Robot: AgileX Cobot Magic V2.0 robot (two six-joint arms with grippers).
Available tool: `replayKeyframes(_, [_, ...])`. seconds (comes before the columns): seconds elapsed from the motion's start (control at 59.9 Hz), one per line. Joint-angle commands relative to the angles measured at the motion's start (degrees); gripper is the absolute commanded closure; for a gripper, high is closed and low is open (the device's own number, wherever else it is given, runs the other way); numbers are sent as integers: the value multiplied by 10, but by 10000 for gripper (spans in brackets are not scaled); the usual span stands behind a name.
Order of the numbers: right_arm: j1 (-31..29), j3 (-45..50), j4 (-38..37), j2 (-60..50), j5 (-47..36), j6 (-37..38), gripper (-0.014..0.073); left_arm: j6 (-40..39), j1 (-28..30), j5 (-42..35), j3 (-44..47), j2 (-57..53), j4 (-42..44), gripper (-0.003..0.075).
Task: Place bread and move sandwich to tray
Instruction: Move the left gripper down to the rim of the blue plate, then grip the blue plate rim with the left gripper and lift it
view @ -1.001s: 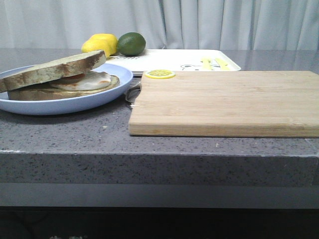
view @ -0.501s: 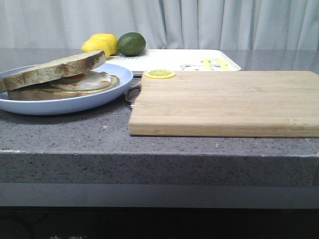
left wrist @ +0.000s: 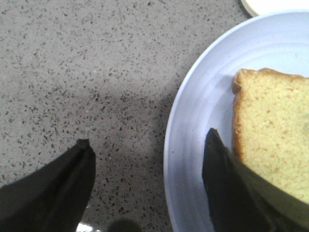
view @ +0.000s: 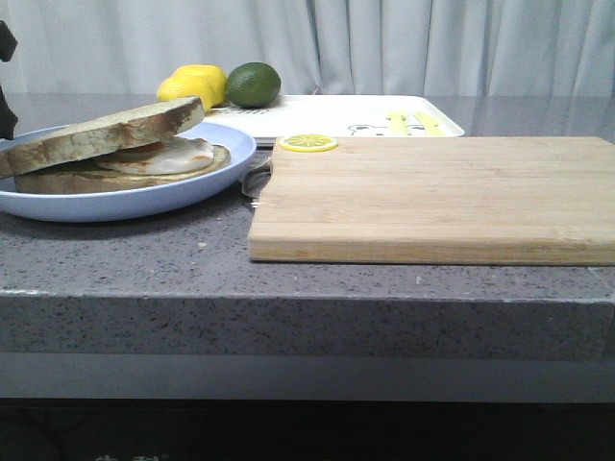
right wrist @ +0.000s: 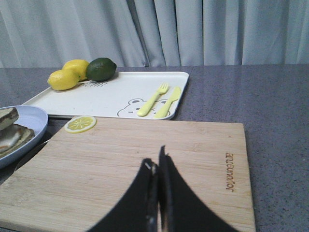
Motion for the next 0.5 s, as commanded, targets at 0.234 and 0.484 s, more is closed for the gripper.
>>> replayKeyframes(0.234, [1,-16,5,5,-38,-4,663,-1,-7,-33,-18,-9,-6,262])
replayKeyframes(0.484, [1,-16,5,5,-39,-4,663,-1,-35,-32,-18,28,-6,262])
